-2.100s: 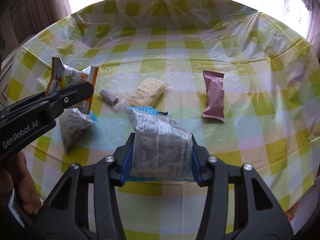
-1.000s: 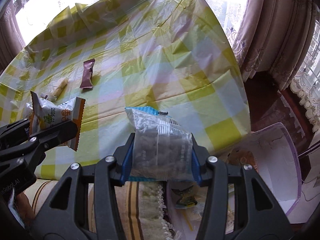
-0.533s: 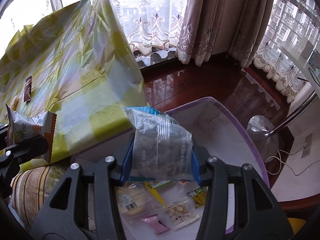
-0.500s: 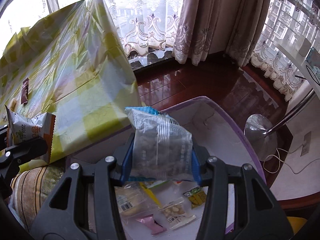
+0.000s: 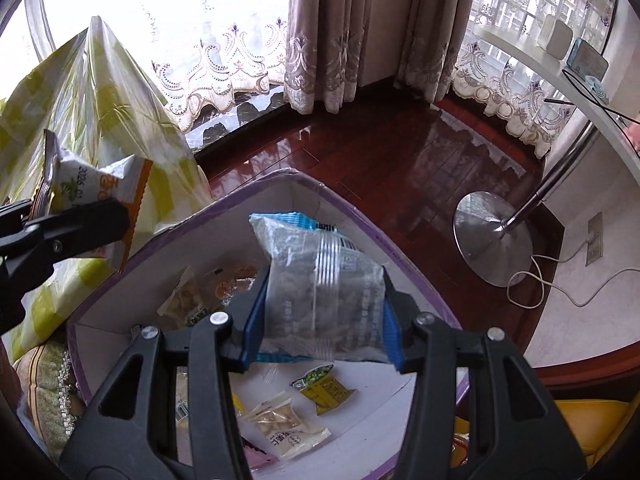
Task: Organize snacks
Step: 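Carry both snacks over the white box and open both tools to drop them, then move both open tools back over the table toward the remaining snacks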
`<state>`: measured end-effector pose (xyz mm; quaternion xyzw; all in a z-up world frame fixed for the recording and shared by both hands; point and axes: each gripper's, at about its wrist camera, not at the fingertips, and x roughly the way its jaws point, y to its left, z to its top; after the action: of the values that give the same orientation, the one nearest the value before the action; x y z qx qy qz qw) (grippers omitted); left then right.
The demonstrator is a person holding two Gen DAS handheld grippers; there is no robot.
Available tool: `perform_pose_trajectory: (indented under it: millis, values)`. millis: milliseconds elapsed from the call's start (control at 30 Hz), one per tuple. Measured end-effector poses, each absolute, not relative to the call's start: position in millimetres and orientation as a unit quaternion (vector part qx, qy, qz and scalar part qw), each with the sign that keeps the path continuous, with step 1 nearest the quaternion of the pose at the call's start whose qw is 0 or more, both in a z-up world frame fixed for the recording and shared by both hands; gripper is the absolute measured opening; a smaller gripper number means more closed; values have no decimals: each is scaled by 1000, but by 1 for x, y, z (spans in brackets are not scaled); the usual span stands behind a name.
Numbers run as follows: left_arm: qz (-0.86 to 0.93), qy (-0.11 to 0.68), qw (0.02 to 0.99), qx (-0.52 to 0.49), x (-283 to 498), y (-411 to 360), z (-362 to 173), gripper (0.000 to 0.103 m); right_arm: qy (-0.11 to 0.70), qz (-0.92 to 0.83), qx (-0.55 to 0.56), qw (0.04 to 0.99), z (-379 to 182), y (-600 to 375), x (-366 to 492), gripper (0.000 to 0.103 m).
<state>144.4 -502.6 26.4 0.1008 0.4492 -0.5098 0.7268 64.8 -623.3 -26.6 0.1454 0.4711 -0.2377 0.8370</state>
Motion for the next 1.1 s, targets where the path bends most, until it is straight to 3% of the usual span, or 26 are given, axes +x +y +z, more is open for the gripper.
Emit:
perform_pose_trajectory:
  millis: [200,267,1100]
  values:
    - [-502,453,732,80,156,-505,26,51,465,-246,152,837,-25,-631,59,56]
    - [-496,453,738,71,161,-496,27,52,462,-247,154,838,-24,-631,59,62]
    - [-376,387,840,51,174,-352,44,52,437,-137,97,884,3,-530,99,64]
